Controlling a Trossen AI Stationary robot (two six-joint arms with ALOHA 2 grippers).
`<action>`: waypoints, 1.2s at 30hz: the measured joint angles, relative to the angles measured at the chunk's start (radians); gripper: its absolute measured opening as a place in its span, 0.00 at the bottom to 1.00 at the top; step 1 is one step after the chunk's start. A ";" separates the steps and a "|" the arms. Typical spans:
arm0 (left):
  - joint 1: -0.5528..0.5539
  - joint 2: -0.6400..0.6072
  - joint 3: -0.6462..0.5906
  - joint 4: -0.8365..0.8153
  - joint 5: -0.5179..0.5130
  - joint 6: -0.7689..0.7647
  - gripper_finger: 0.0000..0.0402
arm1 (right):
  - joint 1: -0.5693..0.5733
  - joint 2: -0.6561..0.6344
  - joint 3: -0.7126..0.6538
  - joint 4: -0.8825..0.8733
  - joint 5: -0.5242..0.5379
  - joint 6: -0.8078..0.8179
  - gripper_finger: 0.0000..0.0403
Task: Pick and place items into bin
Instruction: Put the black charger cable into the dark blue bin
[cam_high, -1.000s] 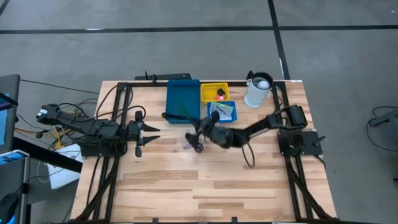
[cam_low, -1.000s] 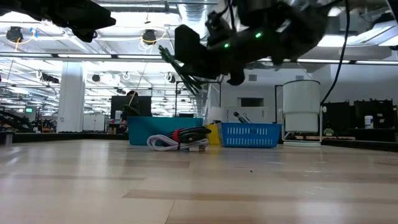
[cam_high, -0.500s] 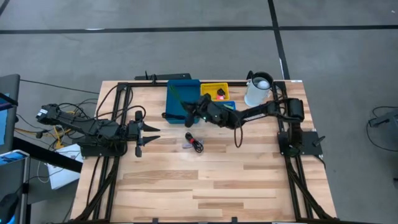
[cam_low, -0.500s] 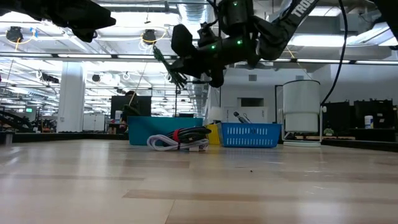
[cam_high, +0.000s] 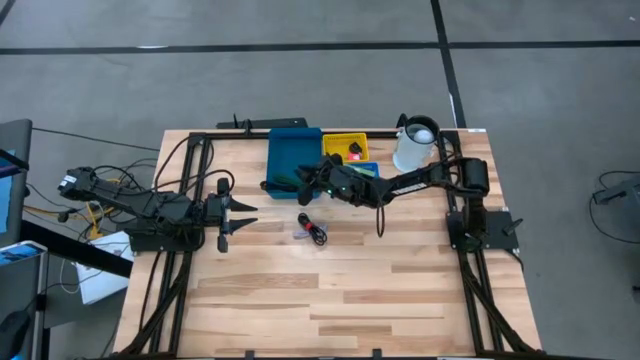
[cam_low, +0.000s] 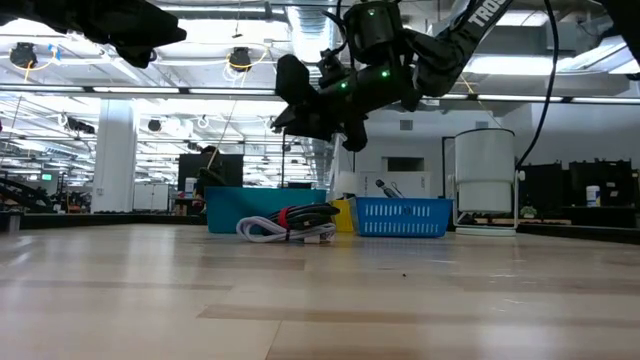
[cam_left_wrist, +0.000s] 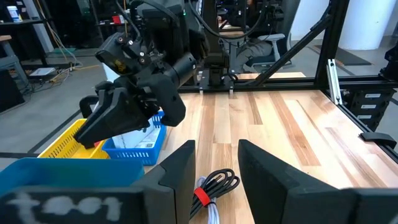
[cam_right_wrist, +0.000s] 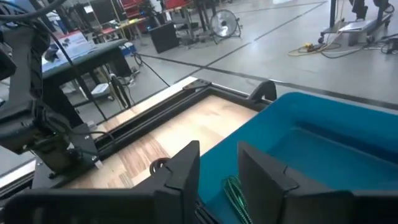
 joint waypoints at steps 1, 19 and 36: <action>0.000 0.000 0.000 0.000 0.000 0.000 0.28 | 0.003 0.000 0.000 0.000 0.001 -0.002 0.27; 0.000 0.046 0.000 -0.040 0.013 -0.011 0.28 | 0.341 -0.151 0.002 -0.319 0.423 -0.394 0.40; 0.051 0.511 0.030 0.357 0.116 0.057 0.28 | 0.702 -0.207 -0.099 -0.724 0.791 0.027 0.34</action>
